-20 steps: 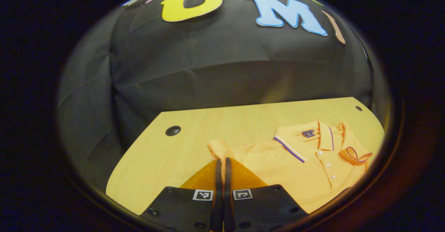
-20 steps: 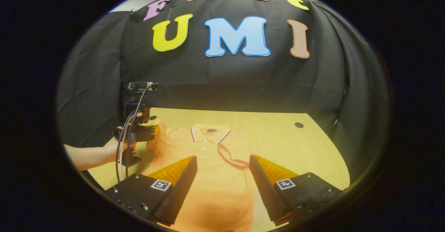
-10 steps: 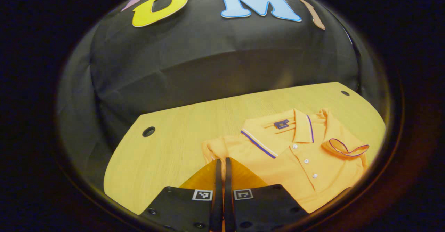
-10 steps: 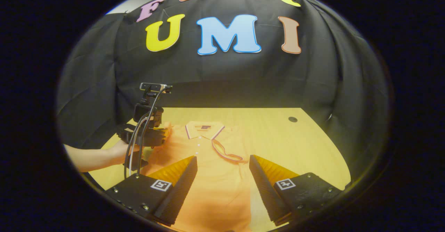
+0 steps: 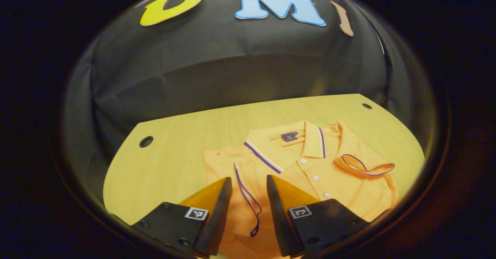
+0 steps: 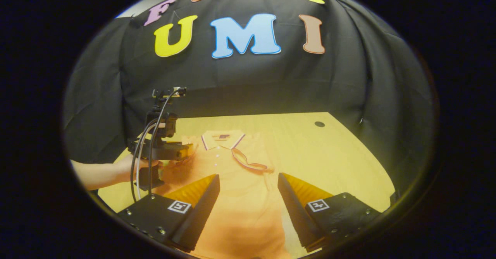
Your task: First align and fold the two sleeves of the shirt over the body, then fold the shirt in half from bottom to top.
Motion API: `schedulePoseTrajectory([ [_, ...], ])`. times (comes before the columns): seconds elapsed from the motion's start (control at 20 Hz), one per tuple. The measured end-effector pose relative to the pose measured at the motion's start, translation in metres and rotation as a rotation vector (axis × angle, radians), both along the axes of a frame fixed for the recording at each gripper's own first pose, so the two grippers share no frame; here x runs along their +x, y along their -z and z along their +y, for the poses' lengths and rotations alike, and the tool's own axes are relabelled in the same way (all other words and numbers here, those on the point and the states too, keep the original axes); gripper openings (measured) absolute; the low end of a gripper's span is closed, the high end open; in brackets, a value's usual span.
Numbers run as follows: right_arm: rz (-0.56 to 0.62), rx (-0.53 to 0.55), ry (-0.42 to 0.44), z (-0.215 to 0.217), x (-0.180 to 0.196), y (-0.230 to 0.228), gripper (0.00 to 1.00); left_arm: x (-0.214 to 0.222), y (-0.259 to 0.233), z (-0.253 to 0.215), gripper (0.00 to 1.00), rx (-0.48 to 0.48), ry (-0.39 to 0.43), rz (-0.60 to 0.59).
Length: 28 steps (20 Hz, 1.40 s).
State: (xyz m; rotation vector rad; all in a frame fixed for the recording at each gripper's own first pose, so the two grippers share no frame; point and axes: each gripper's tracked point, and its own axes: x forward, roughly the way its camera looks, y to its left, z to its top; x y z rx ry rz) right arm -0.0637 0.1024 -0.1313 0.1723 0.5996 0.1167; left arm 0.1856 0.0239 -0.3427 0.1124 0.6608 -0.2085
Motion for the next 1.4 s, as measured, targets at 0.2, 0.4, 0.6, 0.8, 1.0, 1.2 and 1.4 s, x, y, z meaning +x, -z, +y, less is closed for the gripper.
schedulePoseTrajectory([
  [0.2, -0.004, -0.014, -0.016, -0.015, -0.013, 0.003, 0.92, -0.023, -0.018, -0.007, 0.99, -0.054, -0.029, -0.007],
  [0.4, 0.015, -0.017, -0.032, -0.028, -0.033, 0.015, 0.93, -0.061, -0.033, 0.001, 1.00, -0.063, -0.065, -0.022],
  [0.6, 0.050, -0.027, -0.058, -0.036, -0.054, 0.033, 0.93, -0.118, -0.043, 0.011, 1.00, -0.051, -0.067, -0.027],
  [0.8, 0.091, -0.012, -0.077, -0.033, -0.077, 0.049, 0.93, -0.172, -0.044, 0.022, 0.96, -0.034, -0.058, -0.003],
  [1.0, 0.124, -0.012, -0.097, -0.029, -0.101, 0.062, 0.92, -0.224, -0.045, 0.028, 1.00, -0.043, -0.046, 0.020],
  [1.2, 0.165, -0.007, -0.111, -0.025, -0.121, 0.077, 0.92, -0.267, -0.044, 0.037, 0.97, -0.057, -0.056, 0.038],
  [1.4, 0.212, -0.001, -0.121, -0.022, -0.142, 0.095, 0.94, -0.310, -0.036, 0.051, 0.99, -0.048, -0.078, 0.054],
])
